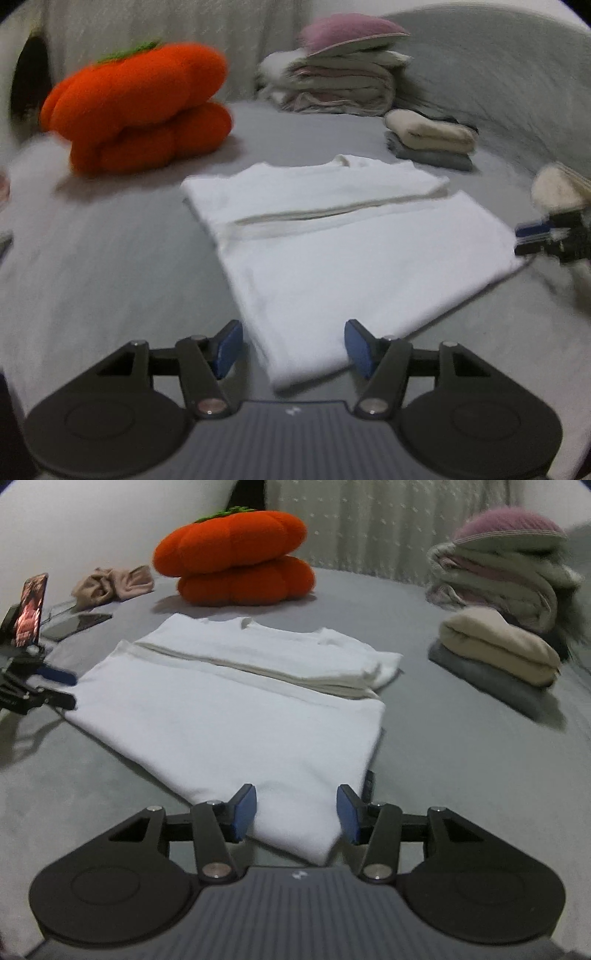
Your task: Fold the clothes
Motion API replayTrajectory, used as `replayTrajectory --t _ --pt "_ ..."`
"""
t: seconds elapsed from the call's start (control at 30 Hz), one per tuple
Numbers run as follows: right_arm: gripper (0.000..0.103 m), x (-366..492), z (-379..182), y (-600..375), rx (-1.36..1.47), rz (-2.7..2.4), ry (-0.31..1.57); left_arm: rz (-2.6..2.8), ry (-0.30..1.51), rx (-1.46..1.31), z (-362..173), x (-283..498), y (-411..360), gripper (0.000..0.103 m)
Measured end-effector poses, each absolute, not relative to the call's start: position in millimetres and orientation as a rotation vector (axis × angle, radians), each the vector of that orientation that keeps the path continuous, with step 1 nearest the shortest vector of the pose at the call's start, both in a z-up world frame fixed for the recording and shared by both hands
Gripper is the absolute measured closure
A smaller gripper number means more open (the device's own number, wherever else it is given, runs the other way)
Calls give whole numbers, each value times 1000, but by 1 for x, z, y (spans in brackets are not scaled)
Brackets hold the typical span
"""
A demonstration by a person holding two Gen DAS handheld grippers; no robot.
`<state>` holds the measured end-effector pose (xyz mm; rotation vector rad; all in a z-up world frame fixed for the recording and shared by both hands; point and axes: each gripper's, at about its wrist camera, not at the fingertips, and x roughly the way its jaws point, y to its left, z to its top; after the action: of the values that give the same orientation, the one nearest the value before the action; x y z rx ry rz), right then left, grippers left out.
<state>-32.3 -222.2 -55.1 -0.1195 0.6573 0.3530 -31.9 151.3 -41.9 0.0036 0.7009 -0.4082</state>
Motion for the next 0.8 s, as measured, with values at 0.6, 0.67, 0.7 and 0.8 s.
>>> replayTrajectory --t 0.6,0.67,0.7,0.8 --pt "47 -24 -75 -309 742 397 1004 -423 1042 -853 -87 -6 225 61" --pt "47 -20 -78 -305 788 408 991 -417 1036 -881 -91 -4 221 62" --pt "47 -18 -79 -305 805 411 983 -415 1033 -887 -92 -4 218 64" --pt "54 -12 -82 -305 851 415 961 -398 1019 -907 -96 0 211 73"
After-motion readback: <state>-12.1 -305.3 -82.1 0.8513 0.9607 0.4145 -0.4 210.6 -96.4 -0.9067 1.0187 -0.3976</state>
